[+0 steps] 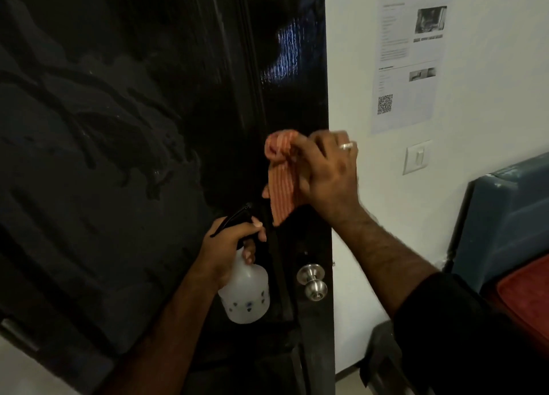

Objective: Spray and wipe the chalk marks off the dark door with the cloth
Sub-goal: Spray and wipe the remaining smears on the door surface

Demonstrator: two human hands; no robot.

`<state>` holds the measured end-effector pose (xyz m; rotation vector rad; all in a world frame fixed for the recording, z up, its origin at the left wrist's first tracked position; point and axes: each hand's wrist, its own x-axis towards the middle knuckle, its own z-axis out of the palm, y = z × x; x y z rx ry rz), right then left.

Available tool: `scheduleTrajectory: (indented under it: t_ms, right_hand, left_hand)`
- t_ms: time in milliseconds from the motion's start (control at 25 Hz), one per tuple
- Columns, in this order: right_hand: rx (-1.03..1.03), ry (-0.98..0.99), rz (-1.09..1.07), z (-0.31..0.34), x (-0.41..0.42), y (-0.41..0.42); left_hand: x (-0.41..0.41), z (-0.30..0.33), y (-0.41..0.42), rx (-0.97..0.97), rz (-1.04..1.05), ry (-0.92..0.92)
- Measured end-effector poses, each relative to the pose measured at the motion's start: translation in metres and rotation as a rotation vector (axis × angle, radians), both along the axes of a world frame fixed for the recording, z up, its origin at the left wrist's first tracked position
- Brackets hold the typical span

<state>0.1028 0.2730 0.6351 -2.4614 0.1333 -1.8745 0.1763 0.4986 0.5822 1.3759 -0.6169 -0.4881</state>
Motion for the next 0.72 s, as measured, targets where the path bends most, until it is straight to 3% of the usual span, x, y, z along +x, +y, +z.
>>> scheduleTrajectory:
  t_ms: [120, 240, 360, 480, 720]
  right_hand:
    - [0.104, 0.004, 0.039, -0.016, 0.018, -0.007]
    - [0.104, 0.269, 0.113, -0.137, 0.003, -0.014]
    - [0.311, 0.466, 0.14, -0.217, -0.007, -0.014]
    - [0.436, 0.383, 0.179, -0.183, 0.017, -0.002]
    - [0.233, 0.05, 0.359, -0.007, 0.103, 0.068]
  left_hand:
    - [0.01, 0.002, -0.008, -0.021, 0.016, 0.01]
    - [0.015, -0.009, -0.004, 0.0, 0.015, 0.033]
    - [0.02, -0.02, 0.005, 0.039, 0.072, 0.075]
    - [0.022, -0.025, 0.012, 0.071, 0.125, 0.087]
    - [0.045, -0.016, 0.06, 0.059, 0.346, 0.048]
